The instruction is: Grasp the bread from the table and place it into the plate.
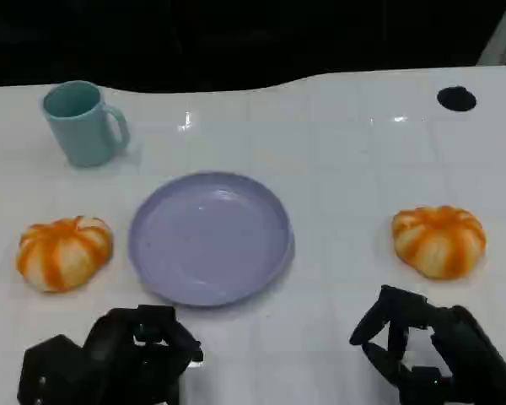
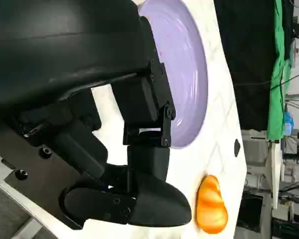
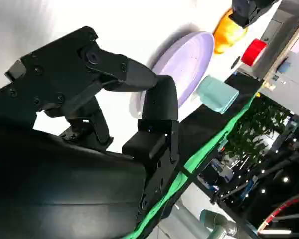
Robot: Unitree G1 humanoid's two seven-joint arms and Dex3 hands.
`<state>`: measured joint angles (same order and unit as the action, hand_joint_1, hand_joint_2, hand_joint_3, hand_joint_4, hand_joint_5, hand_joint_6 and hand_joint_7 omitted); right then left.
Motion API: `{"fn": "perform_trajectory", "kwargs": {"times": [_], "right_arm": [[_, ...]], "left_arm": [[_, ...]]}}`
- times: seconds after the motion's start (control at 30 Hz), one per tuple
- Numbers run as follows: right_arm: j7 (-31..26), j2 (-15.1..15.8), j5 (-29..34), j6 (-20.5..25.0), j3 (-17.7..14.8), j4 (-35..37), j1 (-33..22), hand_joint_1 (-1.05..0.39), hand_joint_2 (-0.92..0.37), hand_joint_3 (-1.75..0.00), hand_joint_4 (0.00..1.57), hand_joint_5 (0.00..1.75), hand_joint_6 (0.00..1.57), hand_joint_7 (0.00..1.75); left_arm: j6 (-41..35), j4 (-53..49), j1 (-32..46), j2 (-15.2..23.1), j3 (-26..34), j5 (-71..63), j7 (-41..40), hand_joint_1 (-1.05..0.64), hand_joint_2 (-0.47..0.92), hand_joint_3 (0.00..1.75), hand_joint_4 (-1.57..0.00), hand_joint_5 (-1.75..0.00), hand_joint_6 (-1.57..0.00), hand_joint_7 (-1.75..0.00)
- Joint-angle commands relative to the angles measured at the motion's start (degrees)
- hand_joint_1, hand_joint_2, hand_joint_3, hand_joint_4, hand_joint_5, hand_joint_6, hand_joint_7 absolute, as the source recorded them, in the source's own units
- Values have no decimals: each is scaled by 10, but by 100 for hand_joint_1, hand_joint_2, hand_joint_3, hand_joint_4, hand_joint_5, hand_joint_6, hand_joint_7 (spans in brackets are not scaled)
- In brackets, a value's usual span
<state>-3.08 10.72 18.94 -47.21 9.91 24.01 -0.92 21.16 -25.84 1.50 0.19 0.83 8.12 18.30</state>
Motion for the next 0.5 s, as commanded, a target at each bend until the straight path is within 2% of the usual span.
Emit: {"fn": "perform_trajectory", "kwargs": {"times": [0.03,0.5], "right_arm": [[-2,4,-9,-1,-7,-1,-3,-32,-61,-83,76,175,73,130],[-4,4,-6,-2,-7,0,-2,-32,-60,-84,76,175,73,129]], "left_arm": [[-1,1,1,8,6,3,2,-105,56,63,-157,-120,-139,-85],[-1,2,1,8,6,5,4,-105,56,63,-157,-120,-140,-84]]}}
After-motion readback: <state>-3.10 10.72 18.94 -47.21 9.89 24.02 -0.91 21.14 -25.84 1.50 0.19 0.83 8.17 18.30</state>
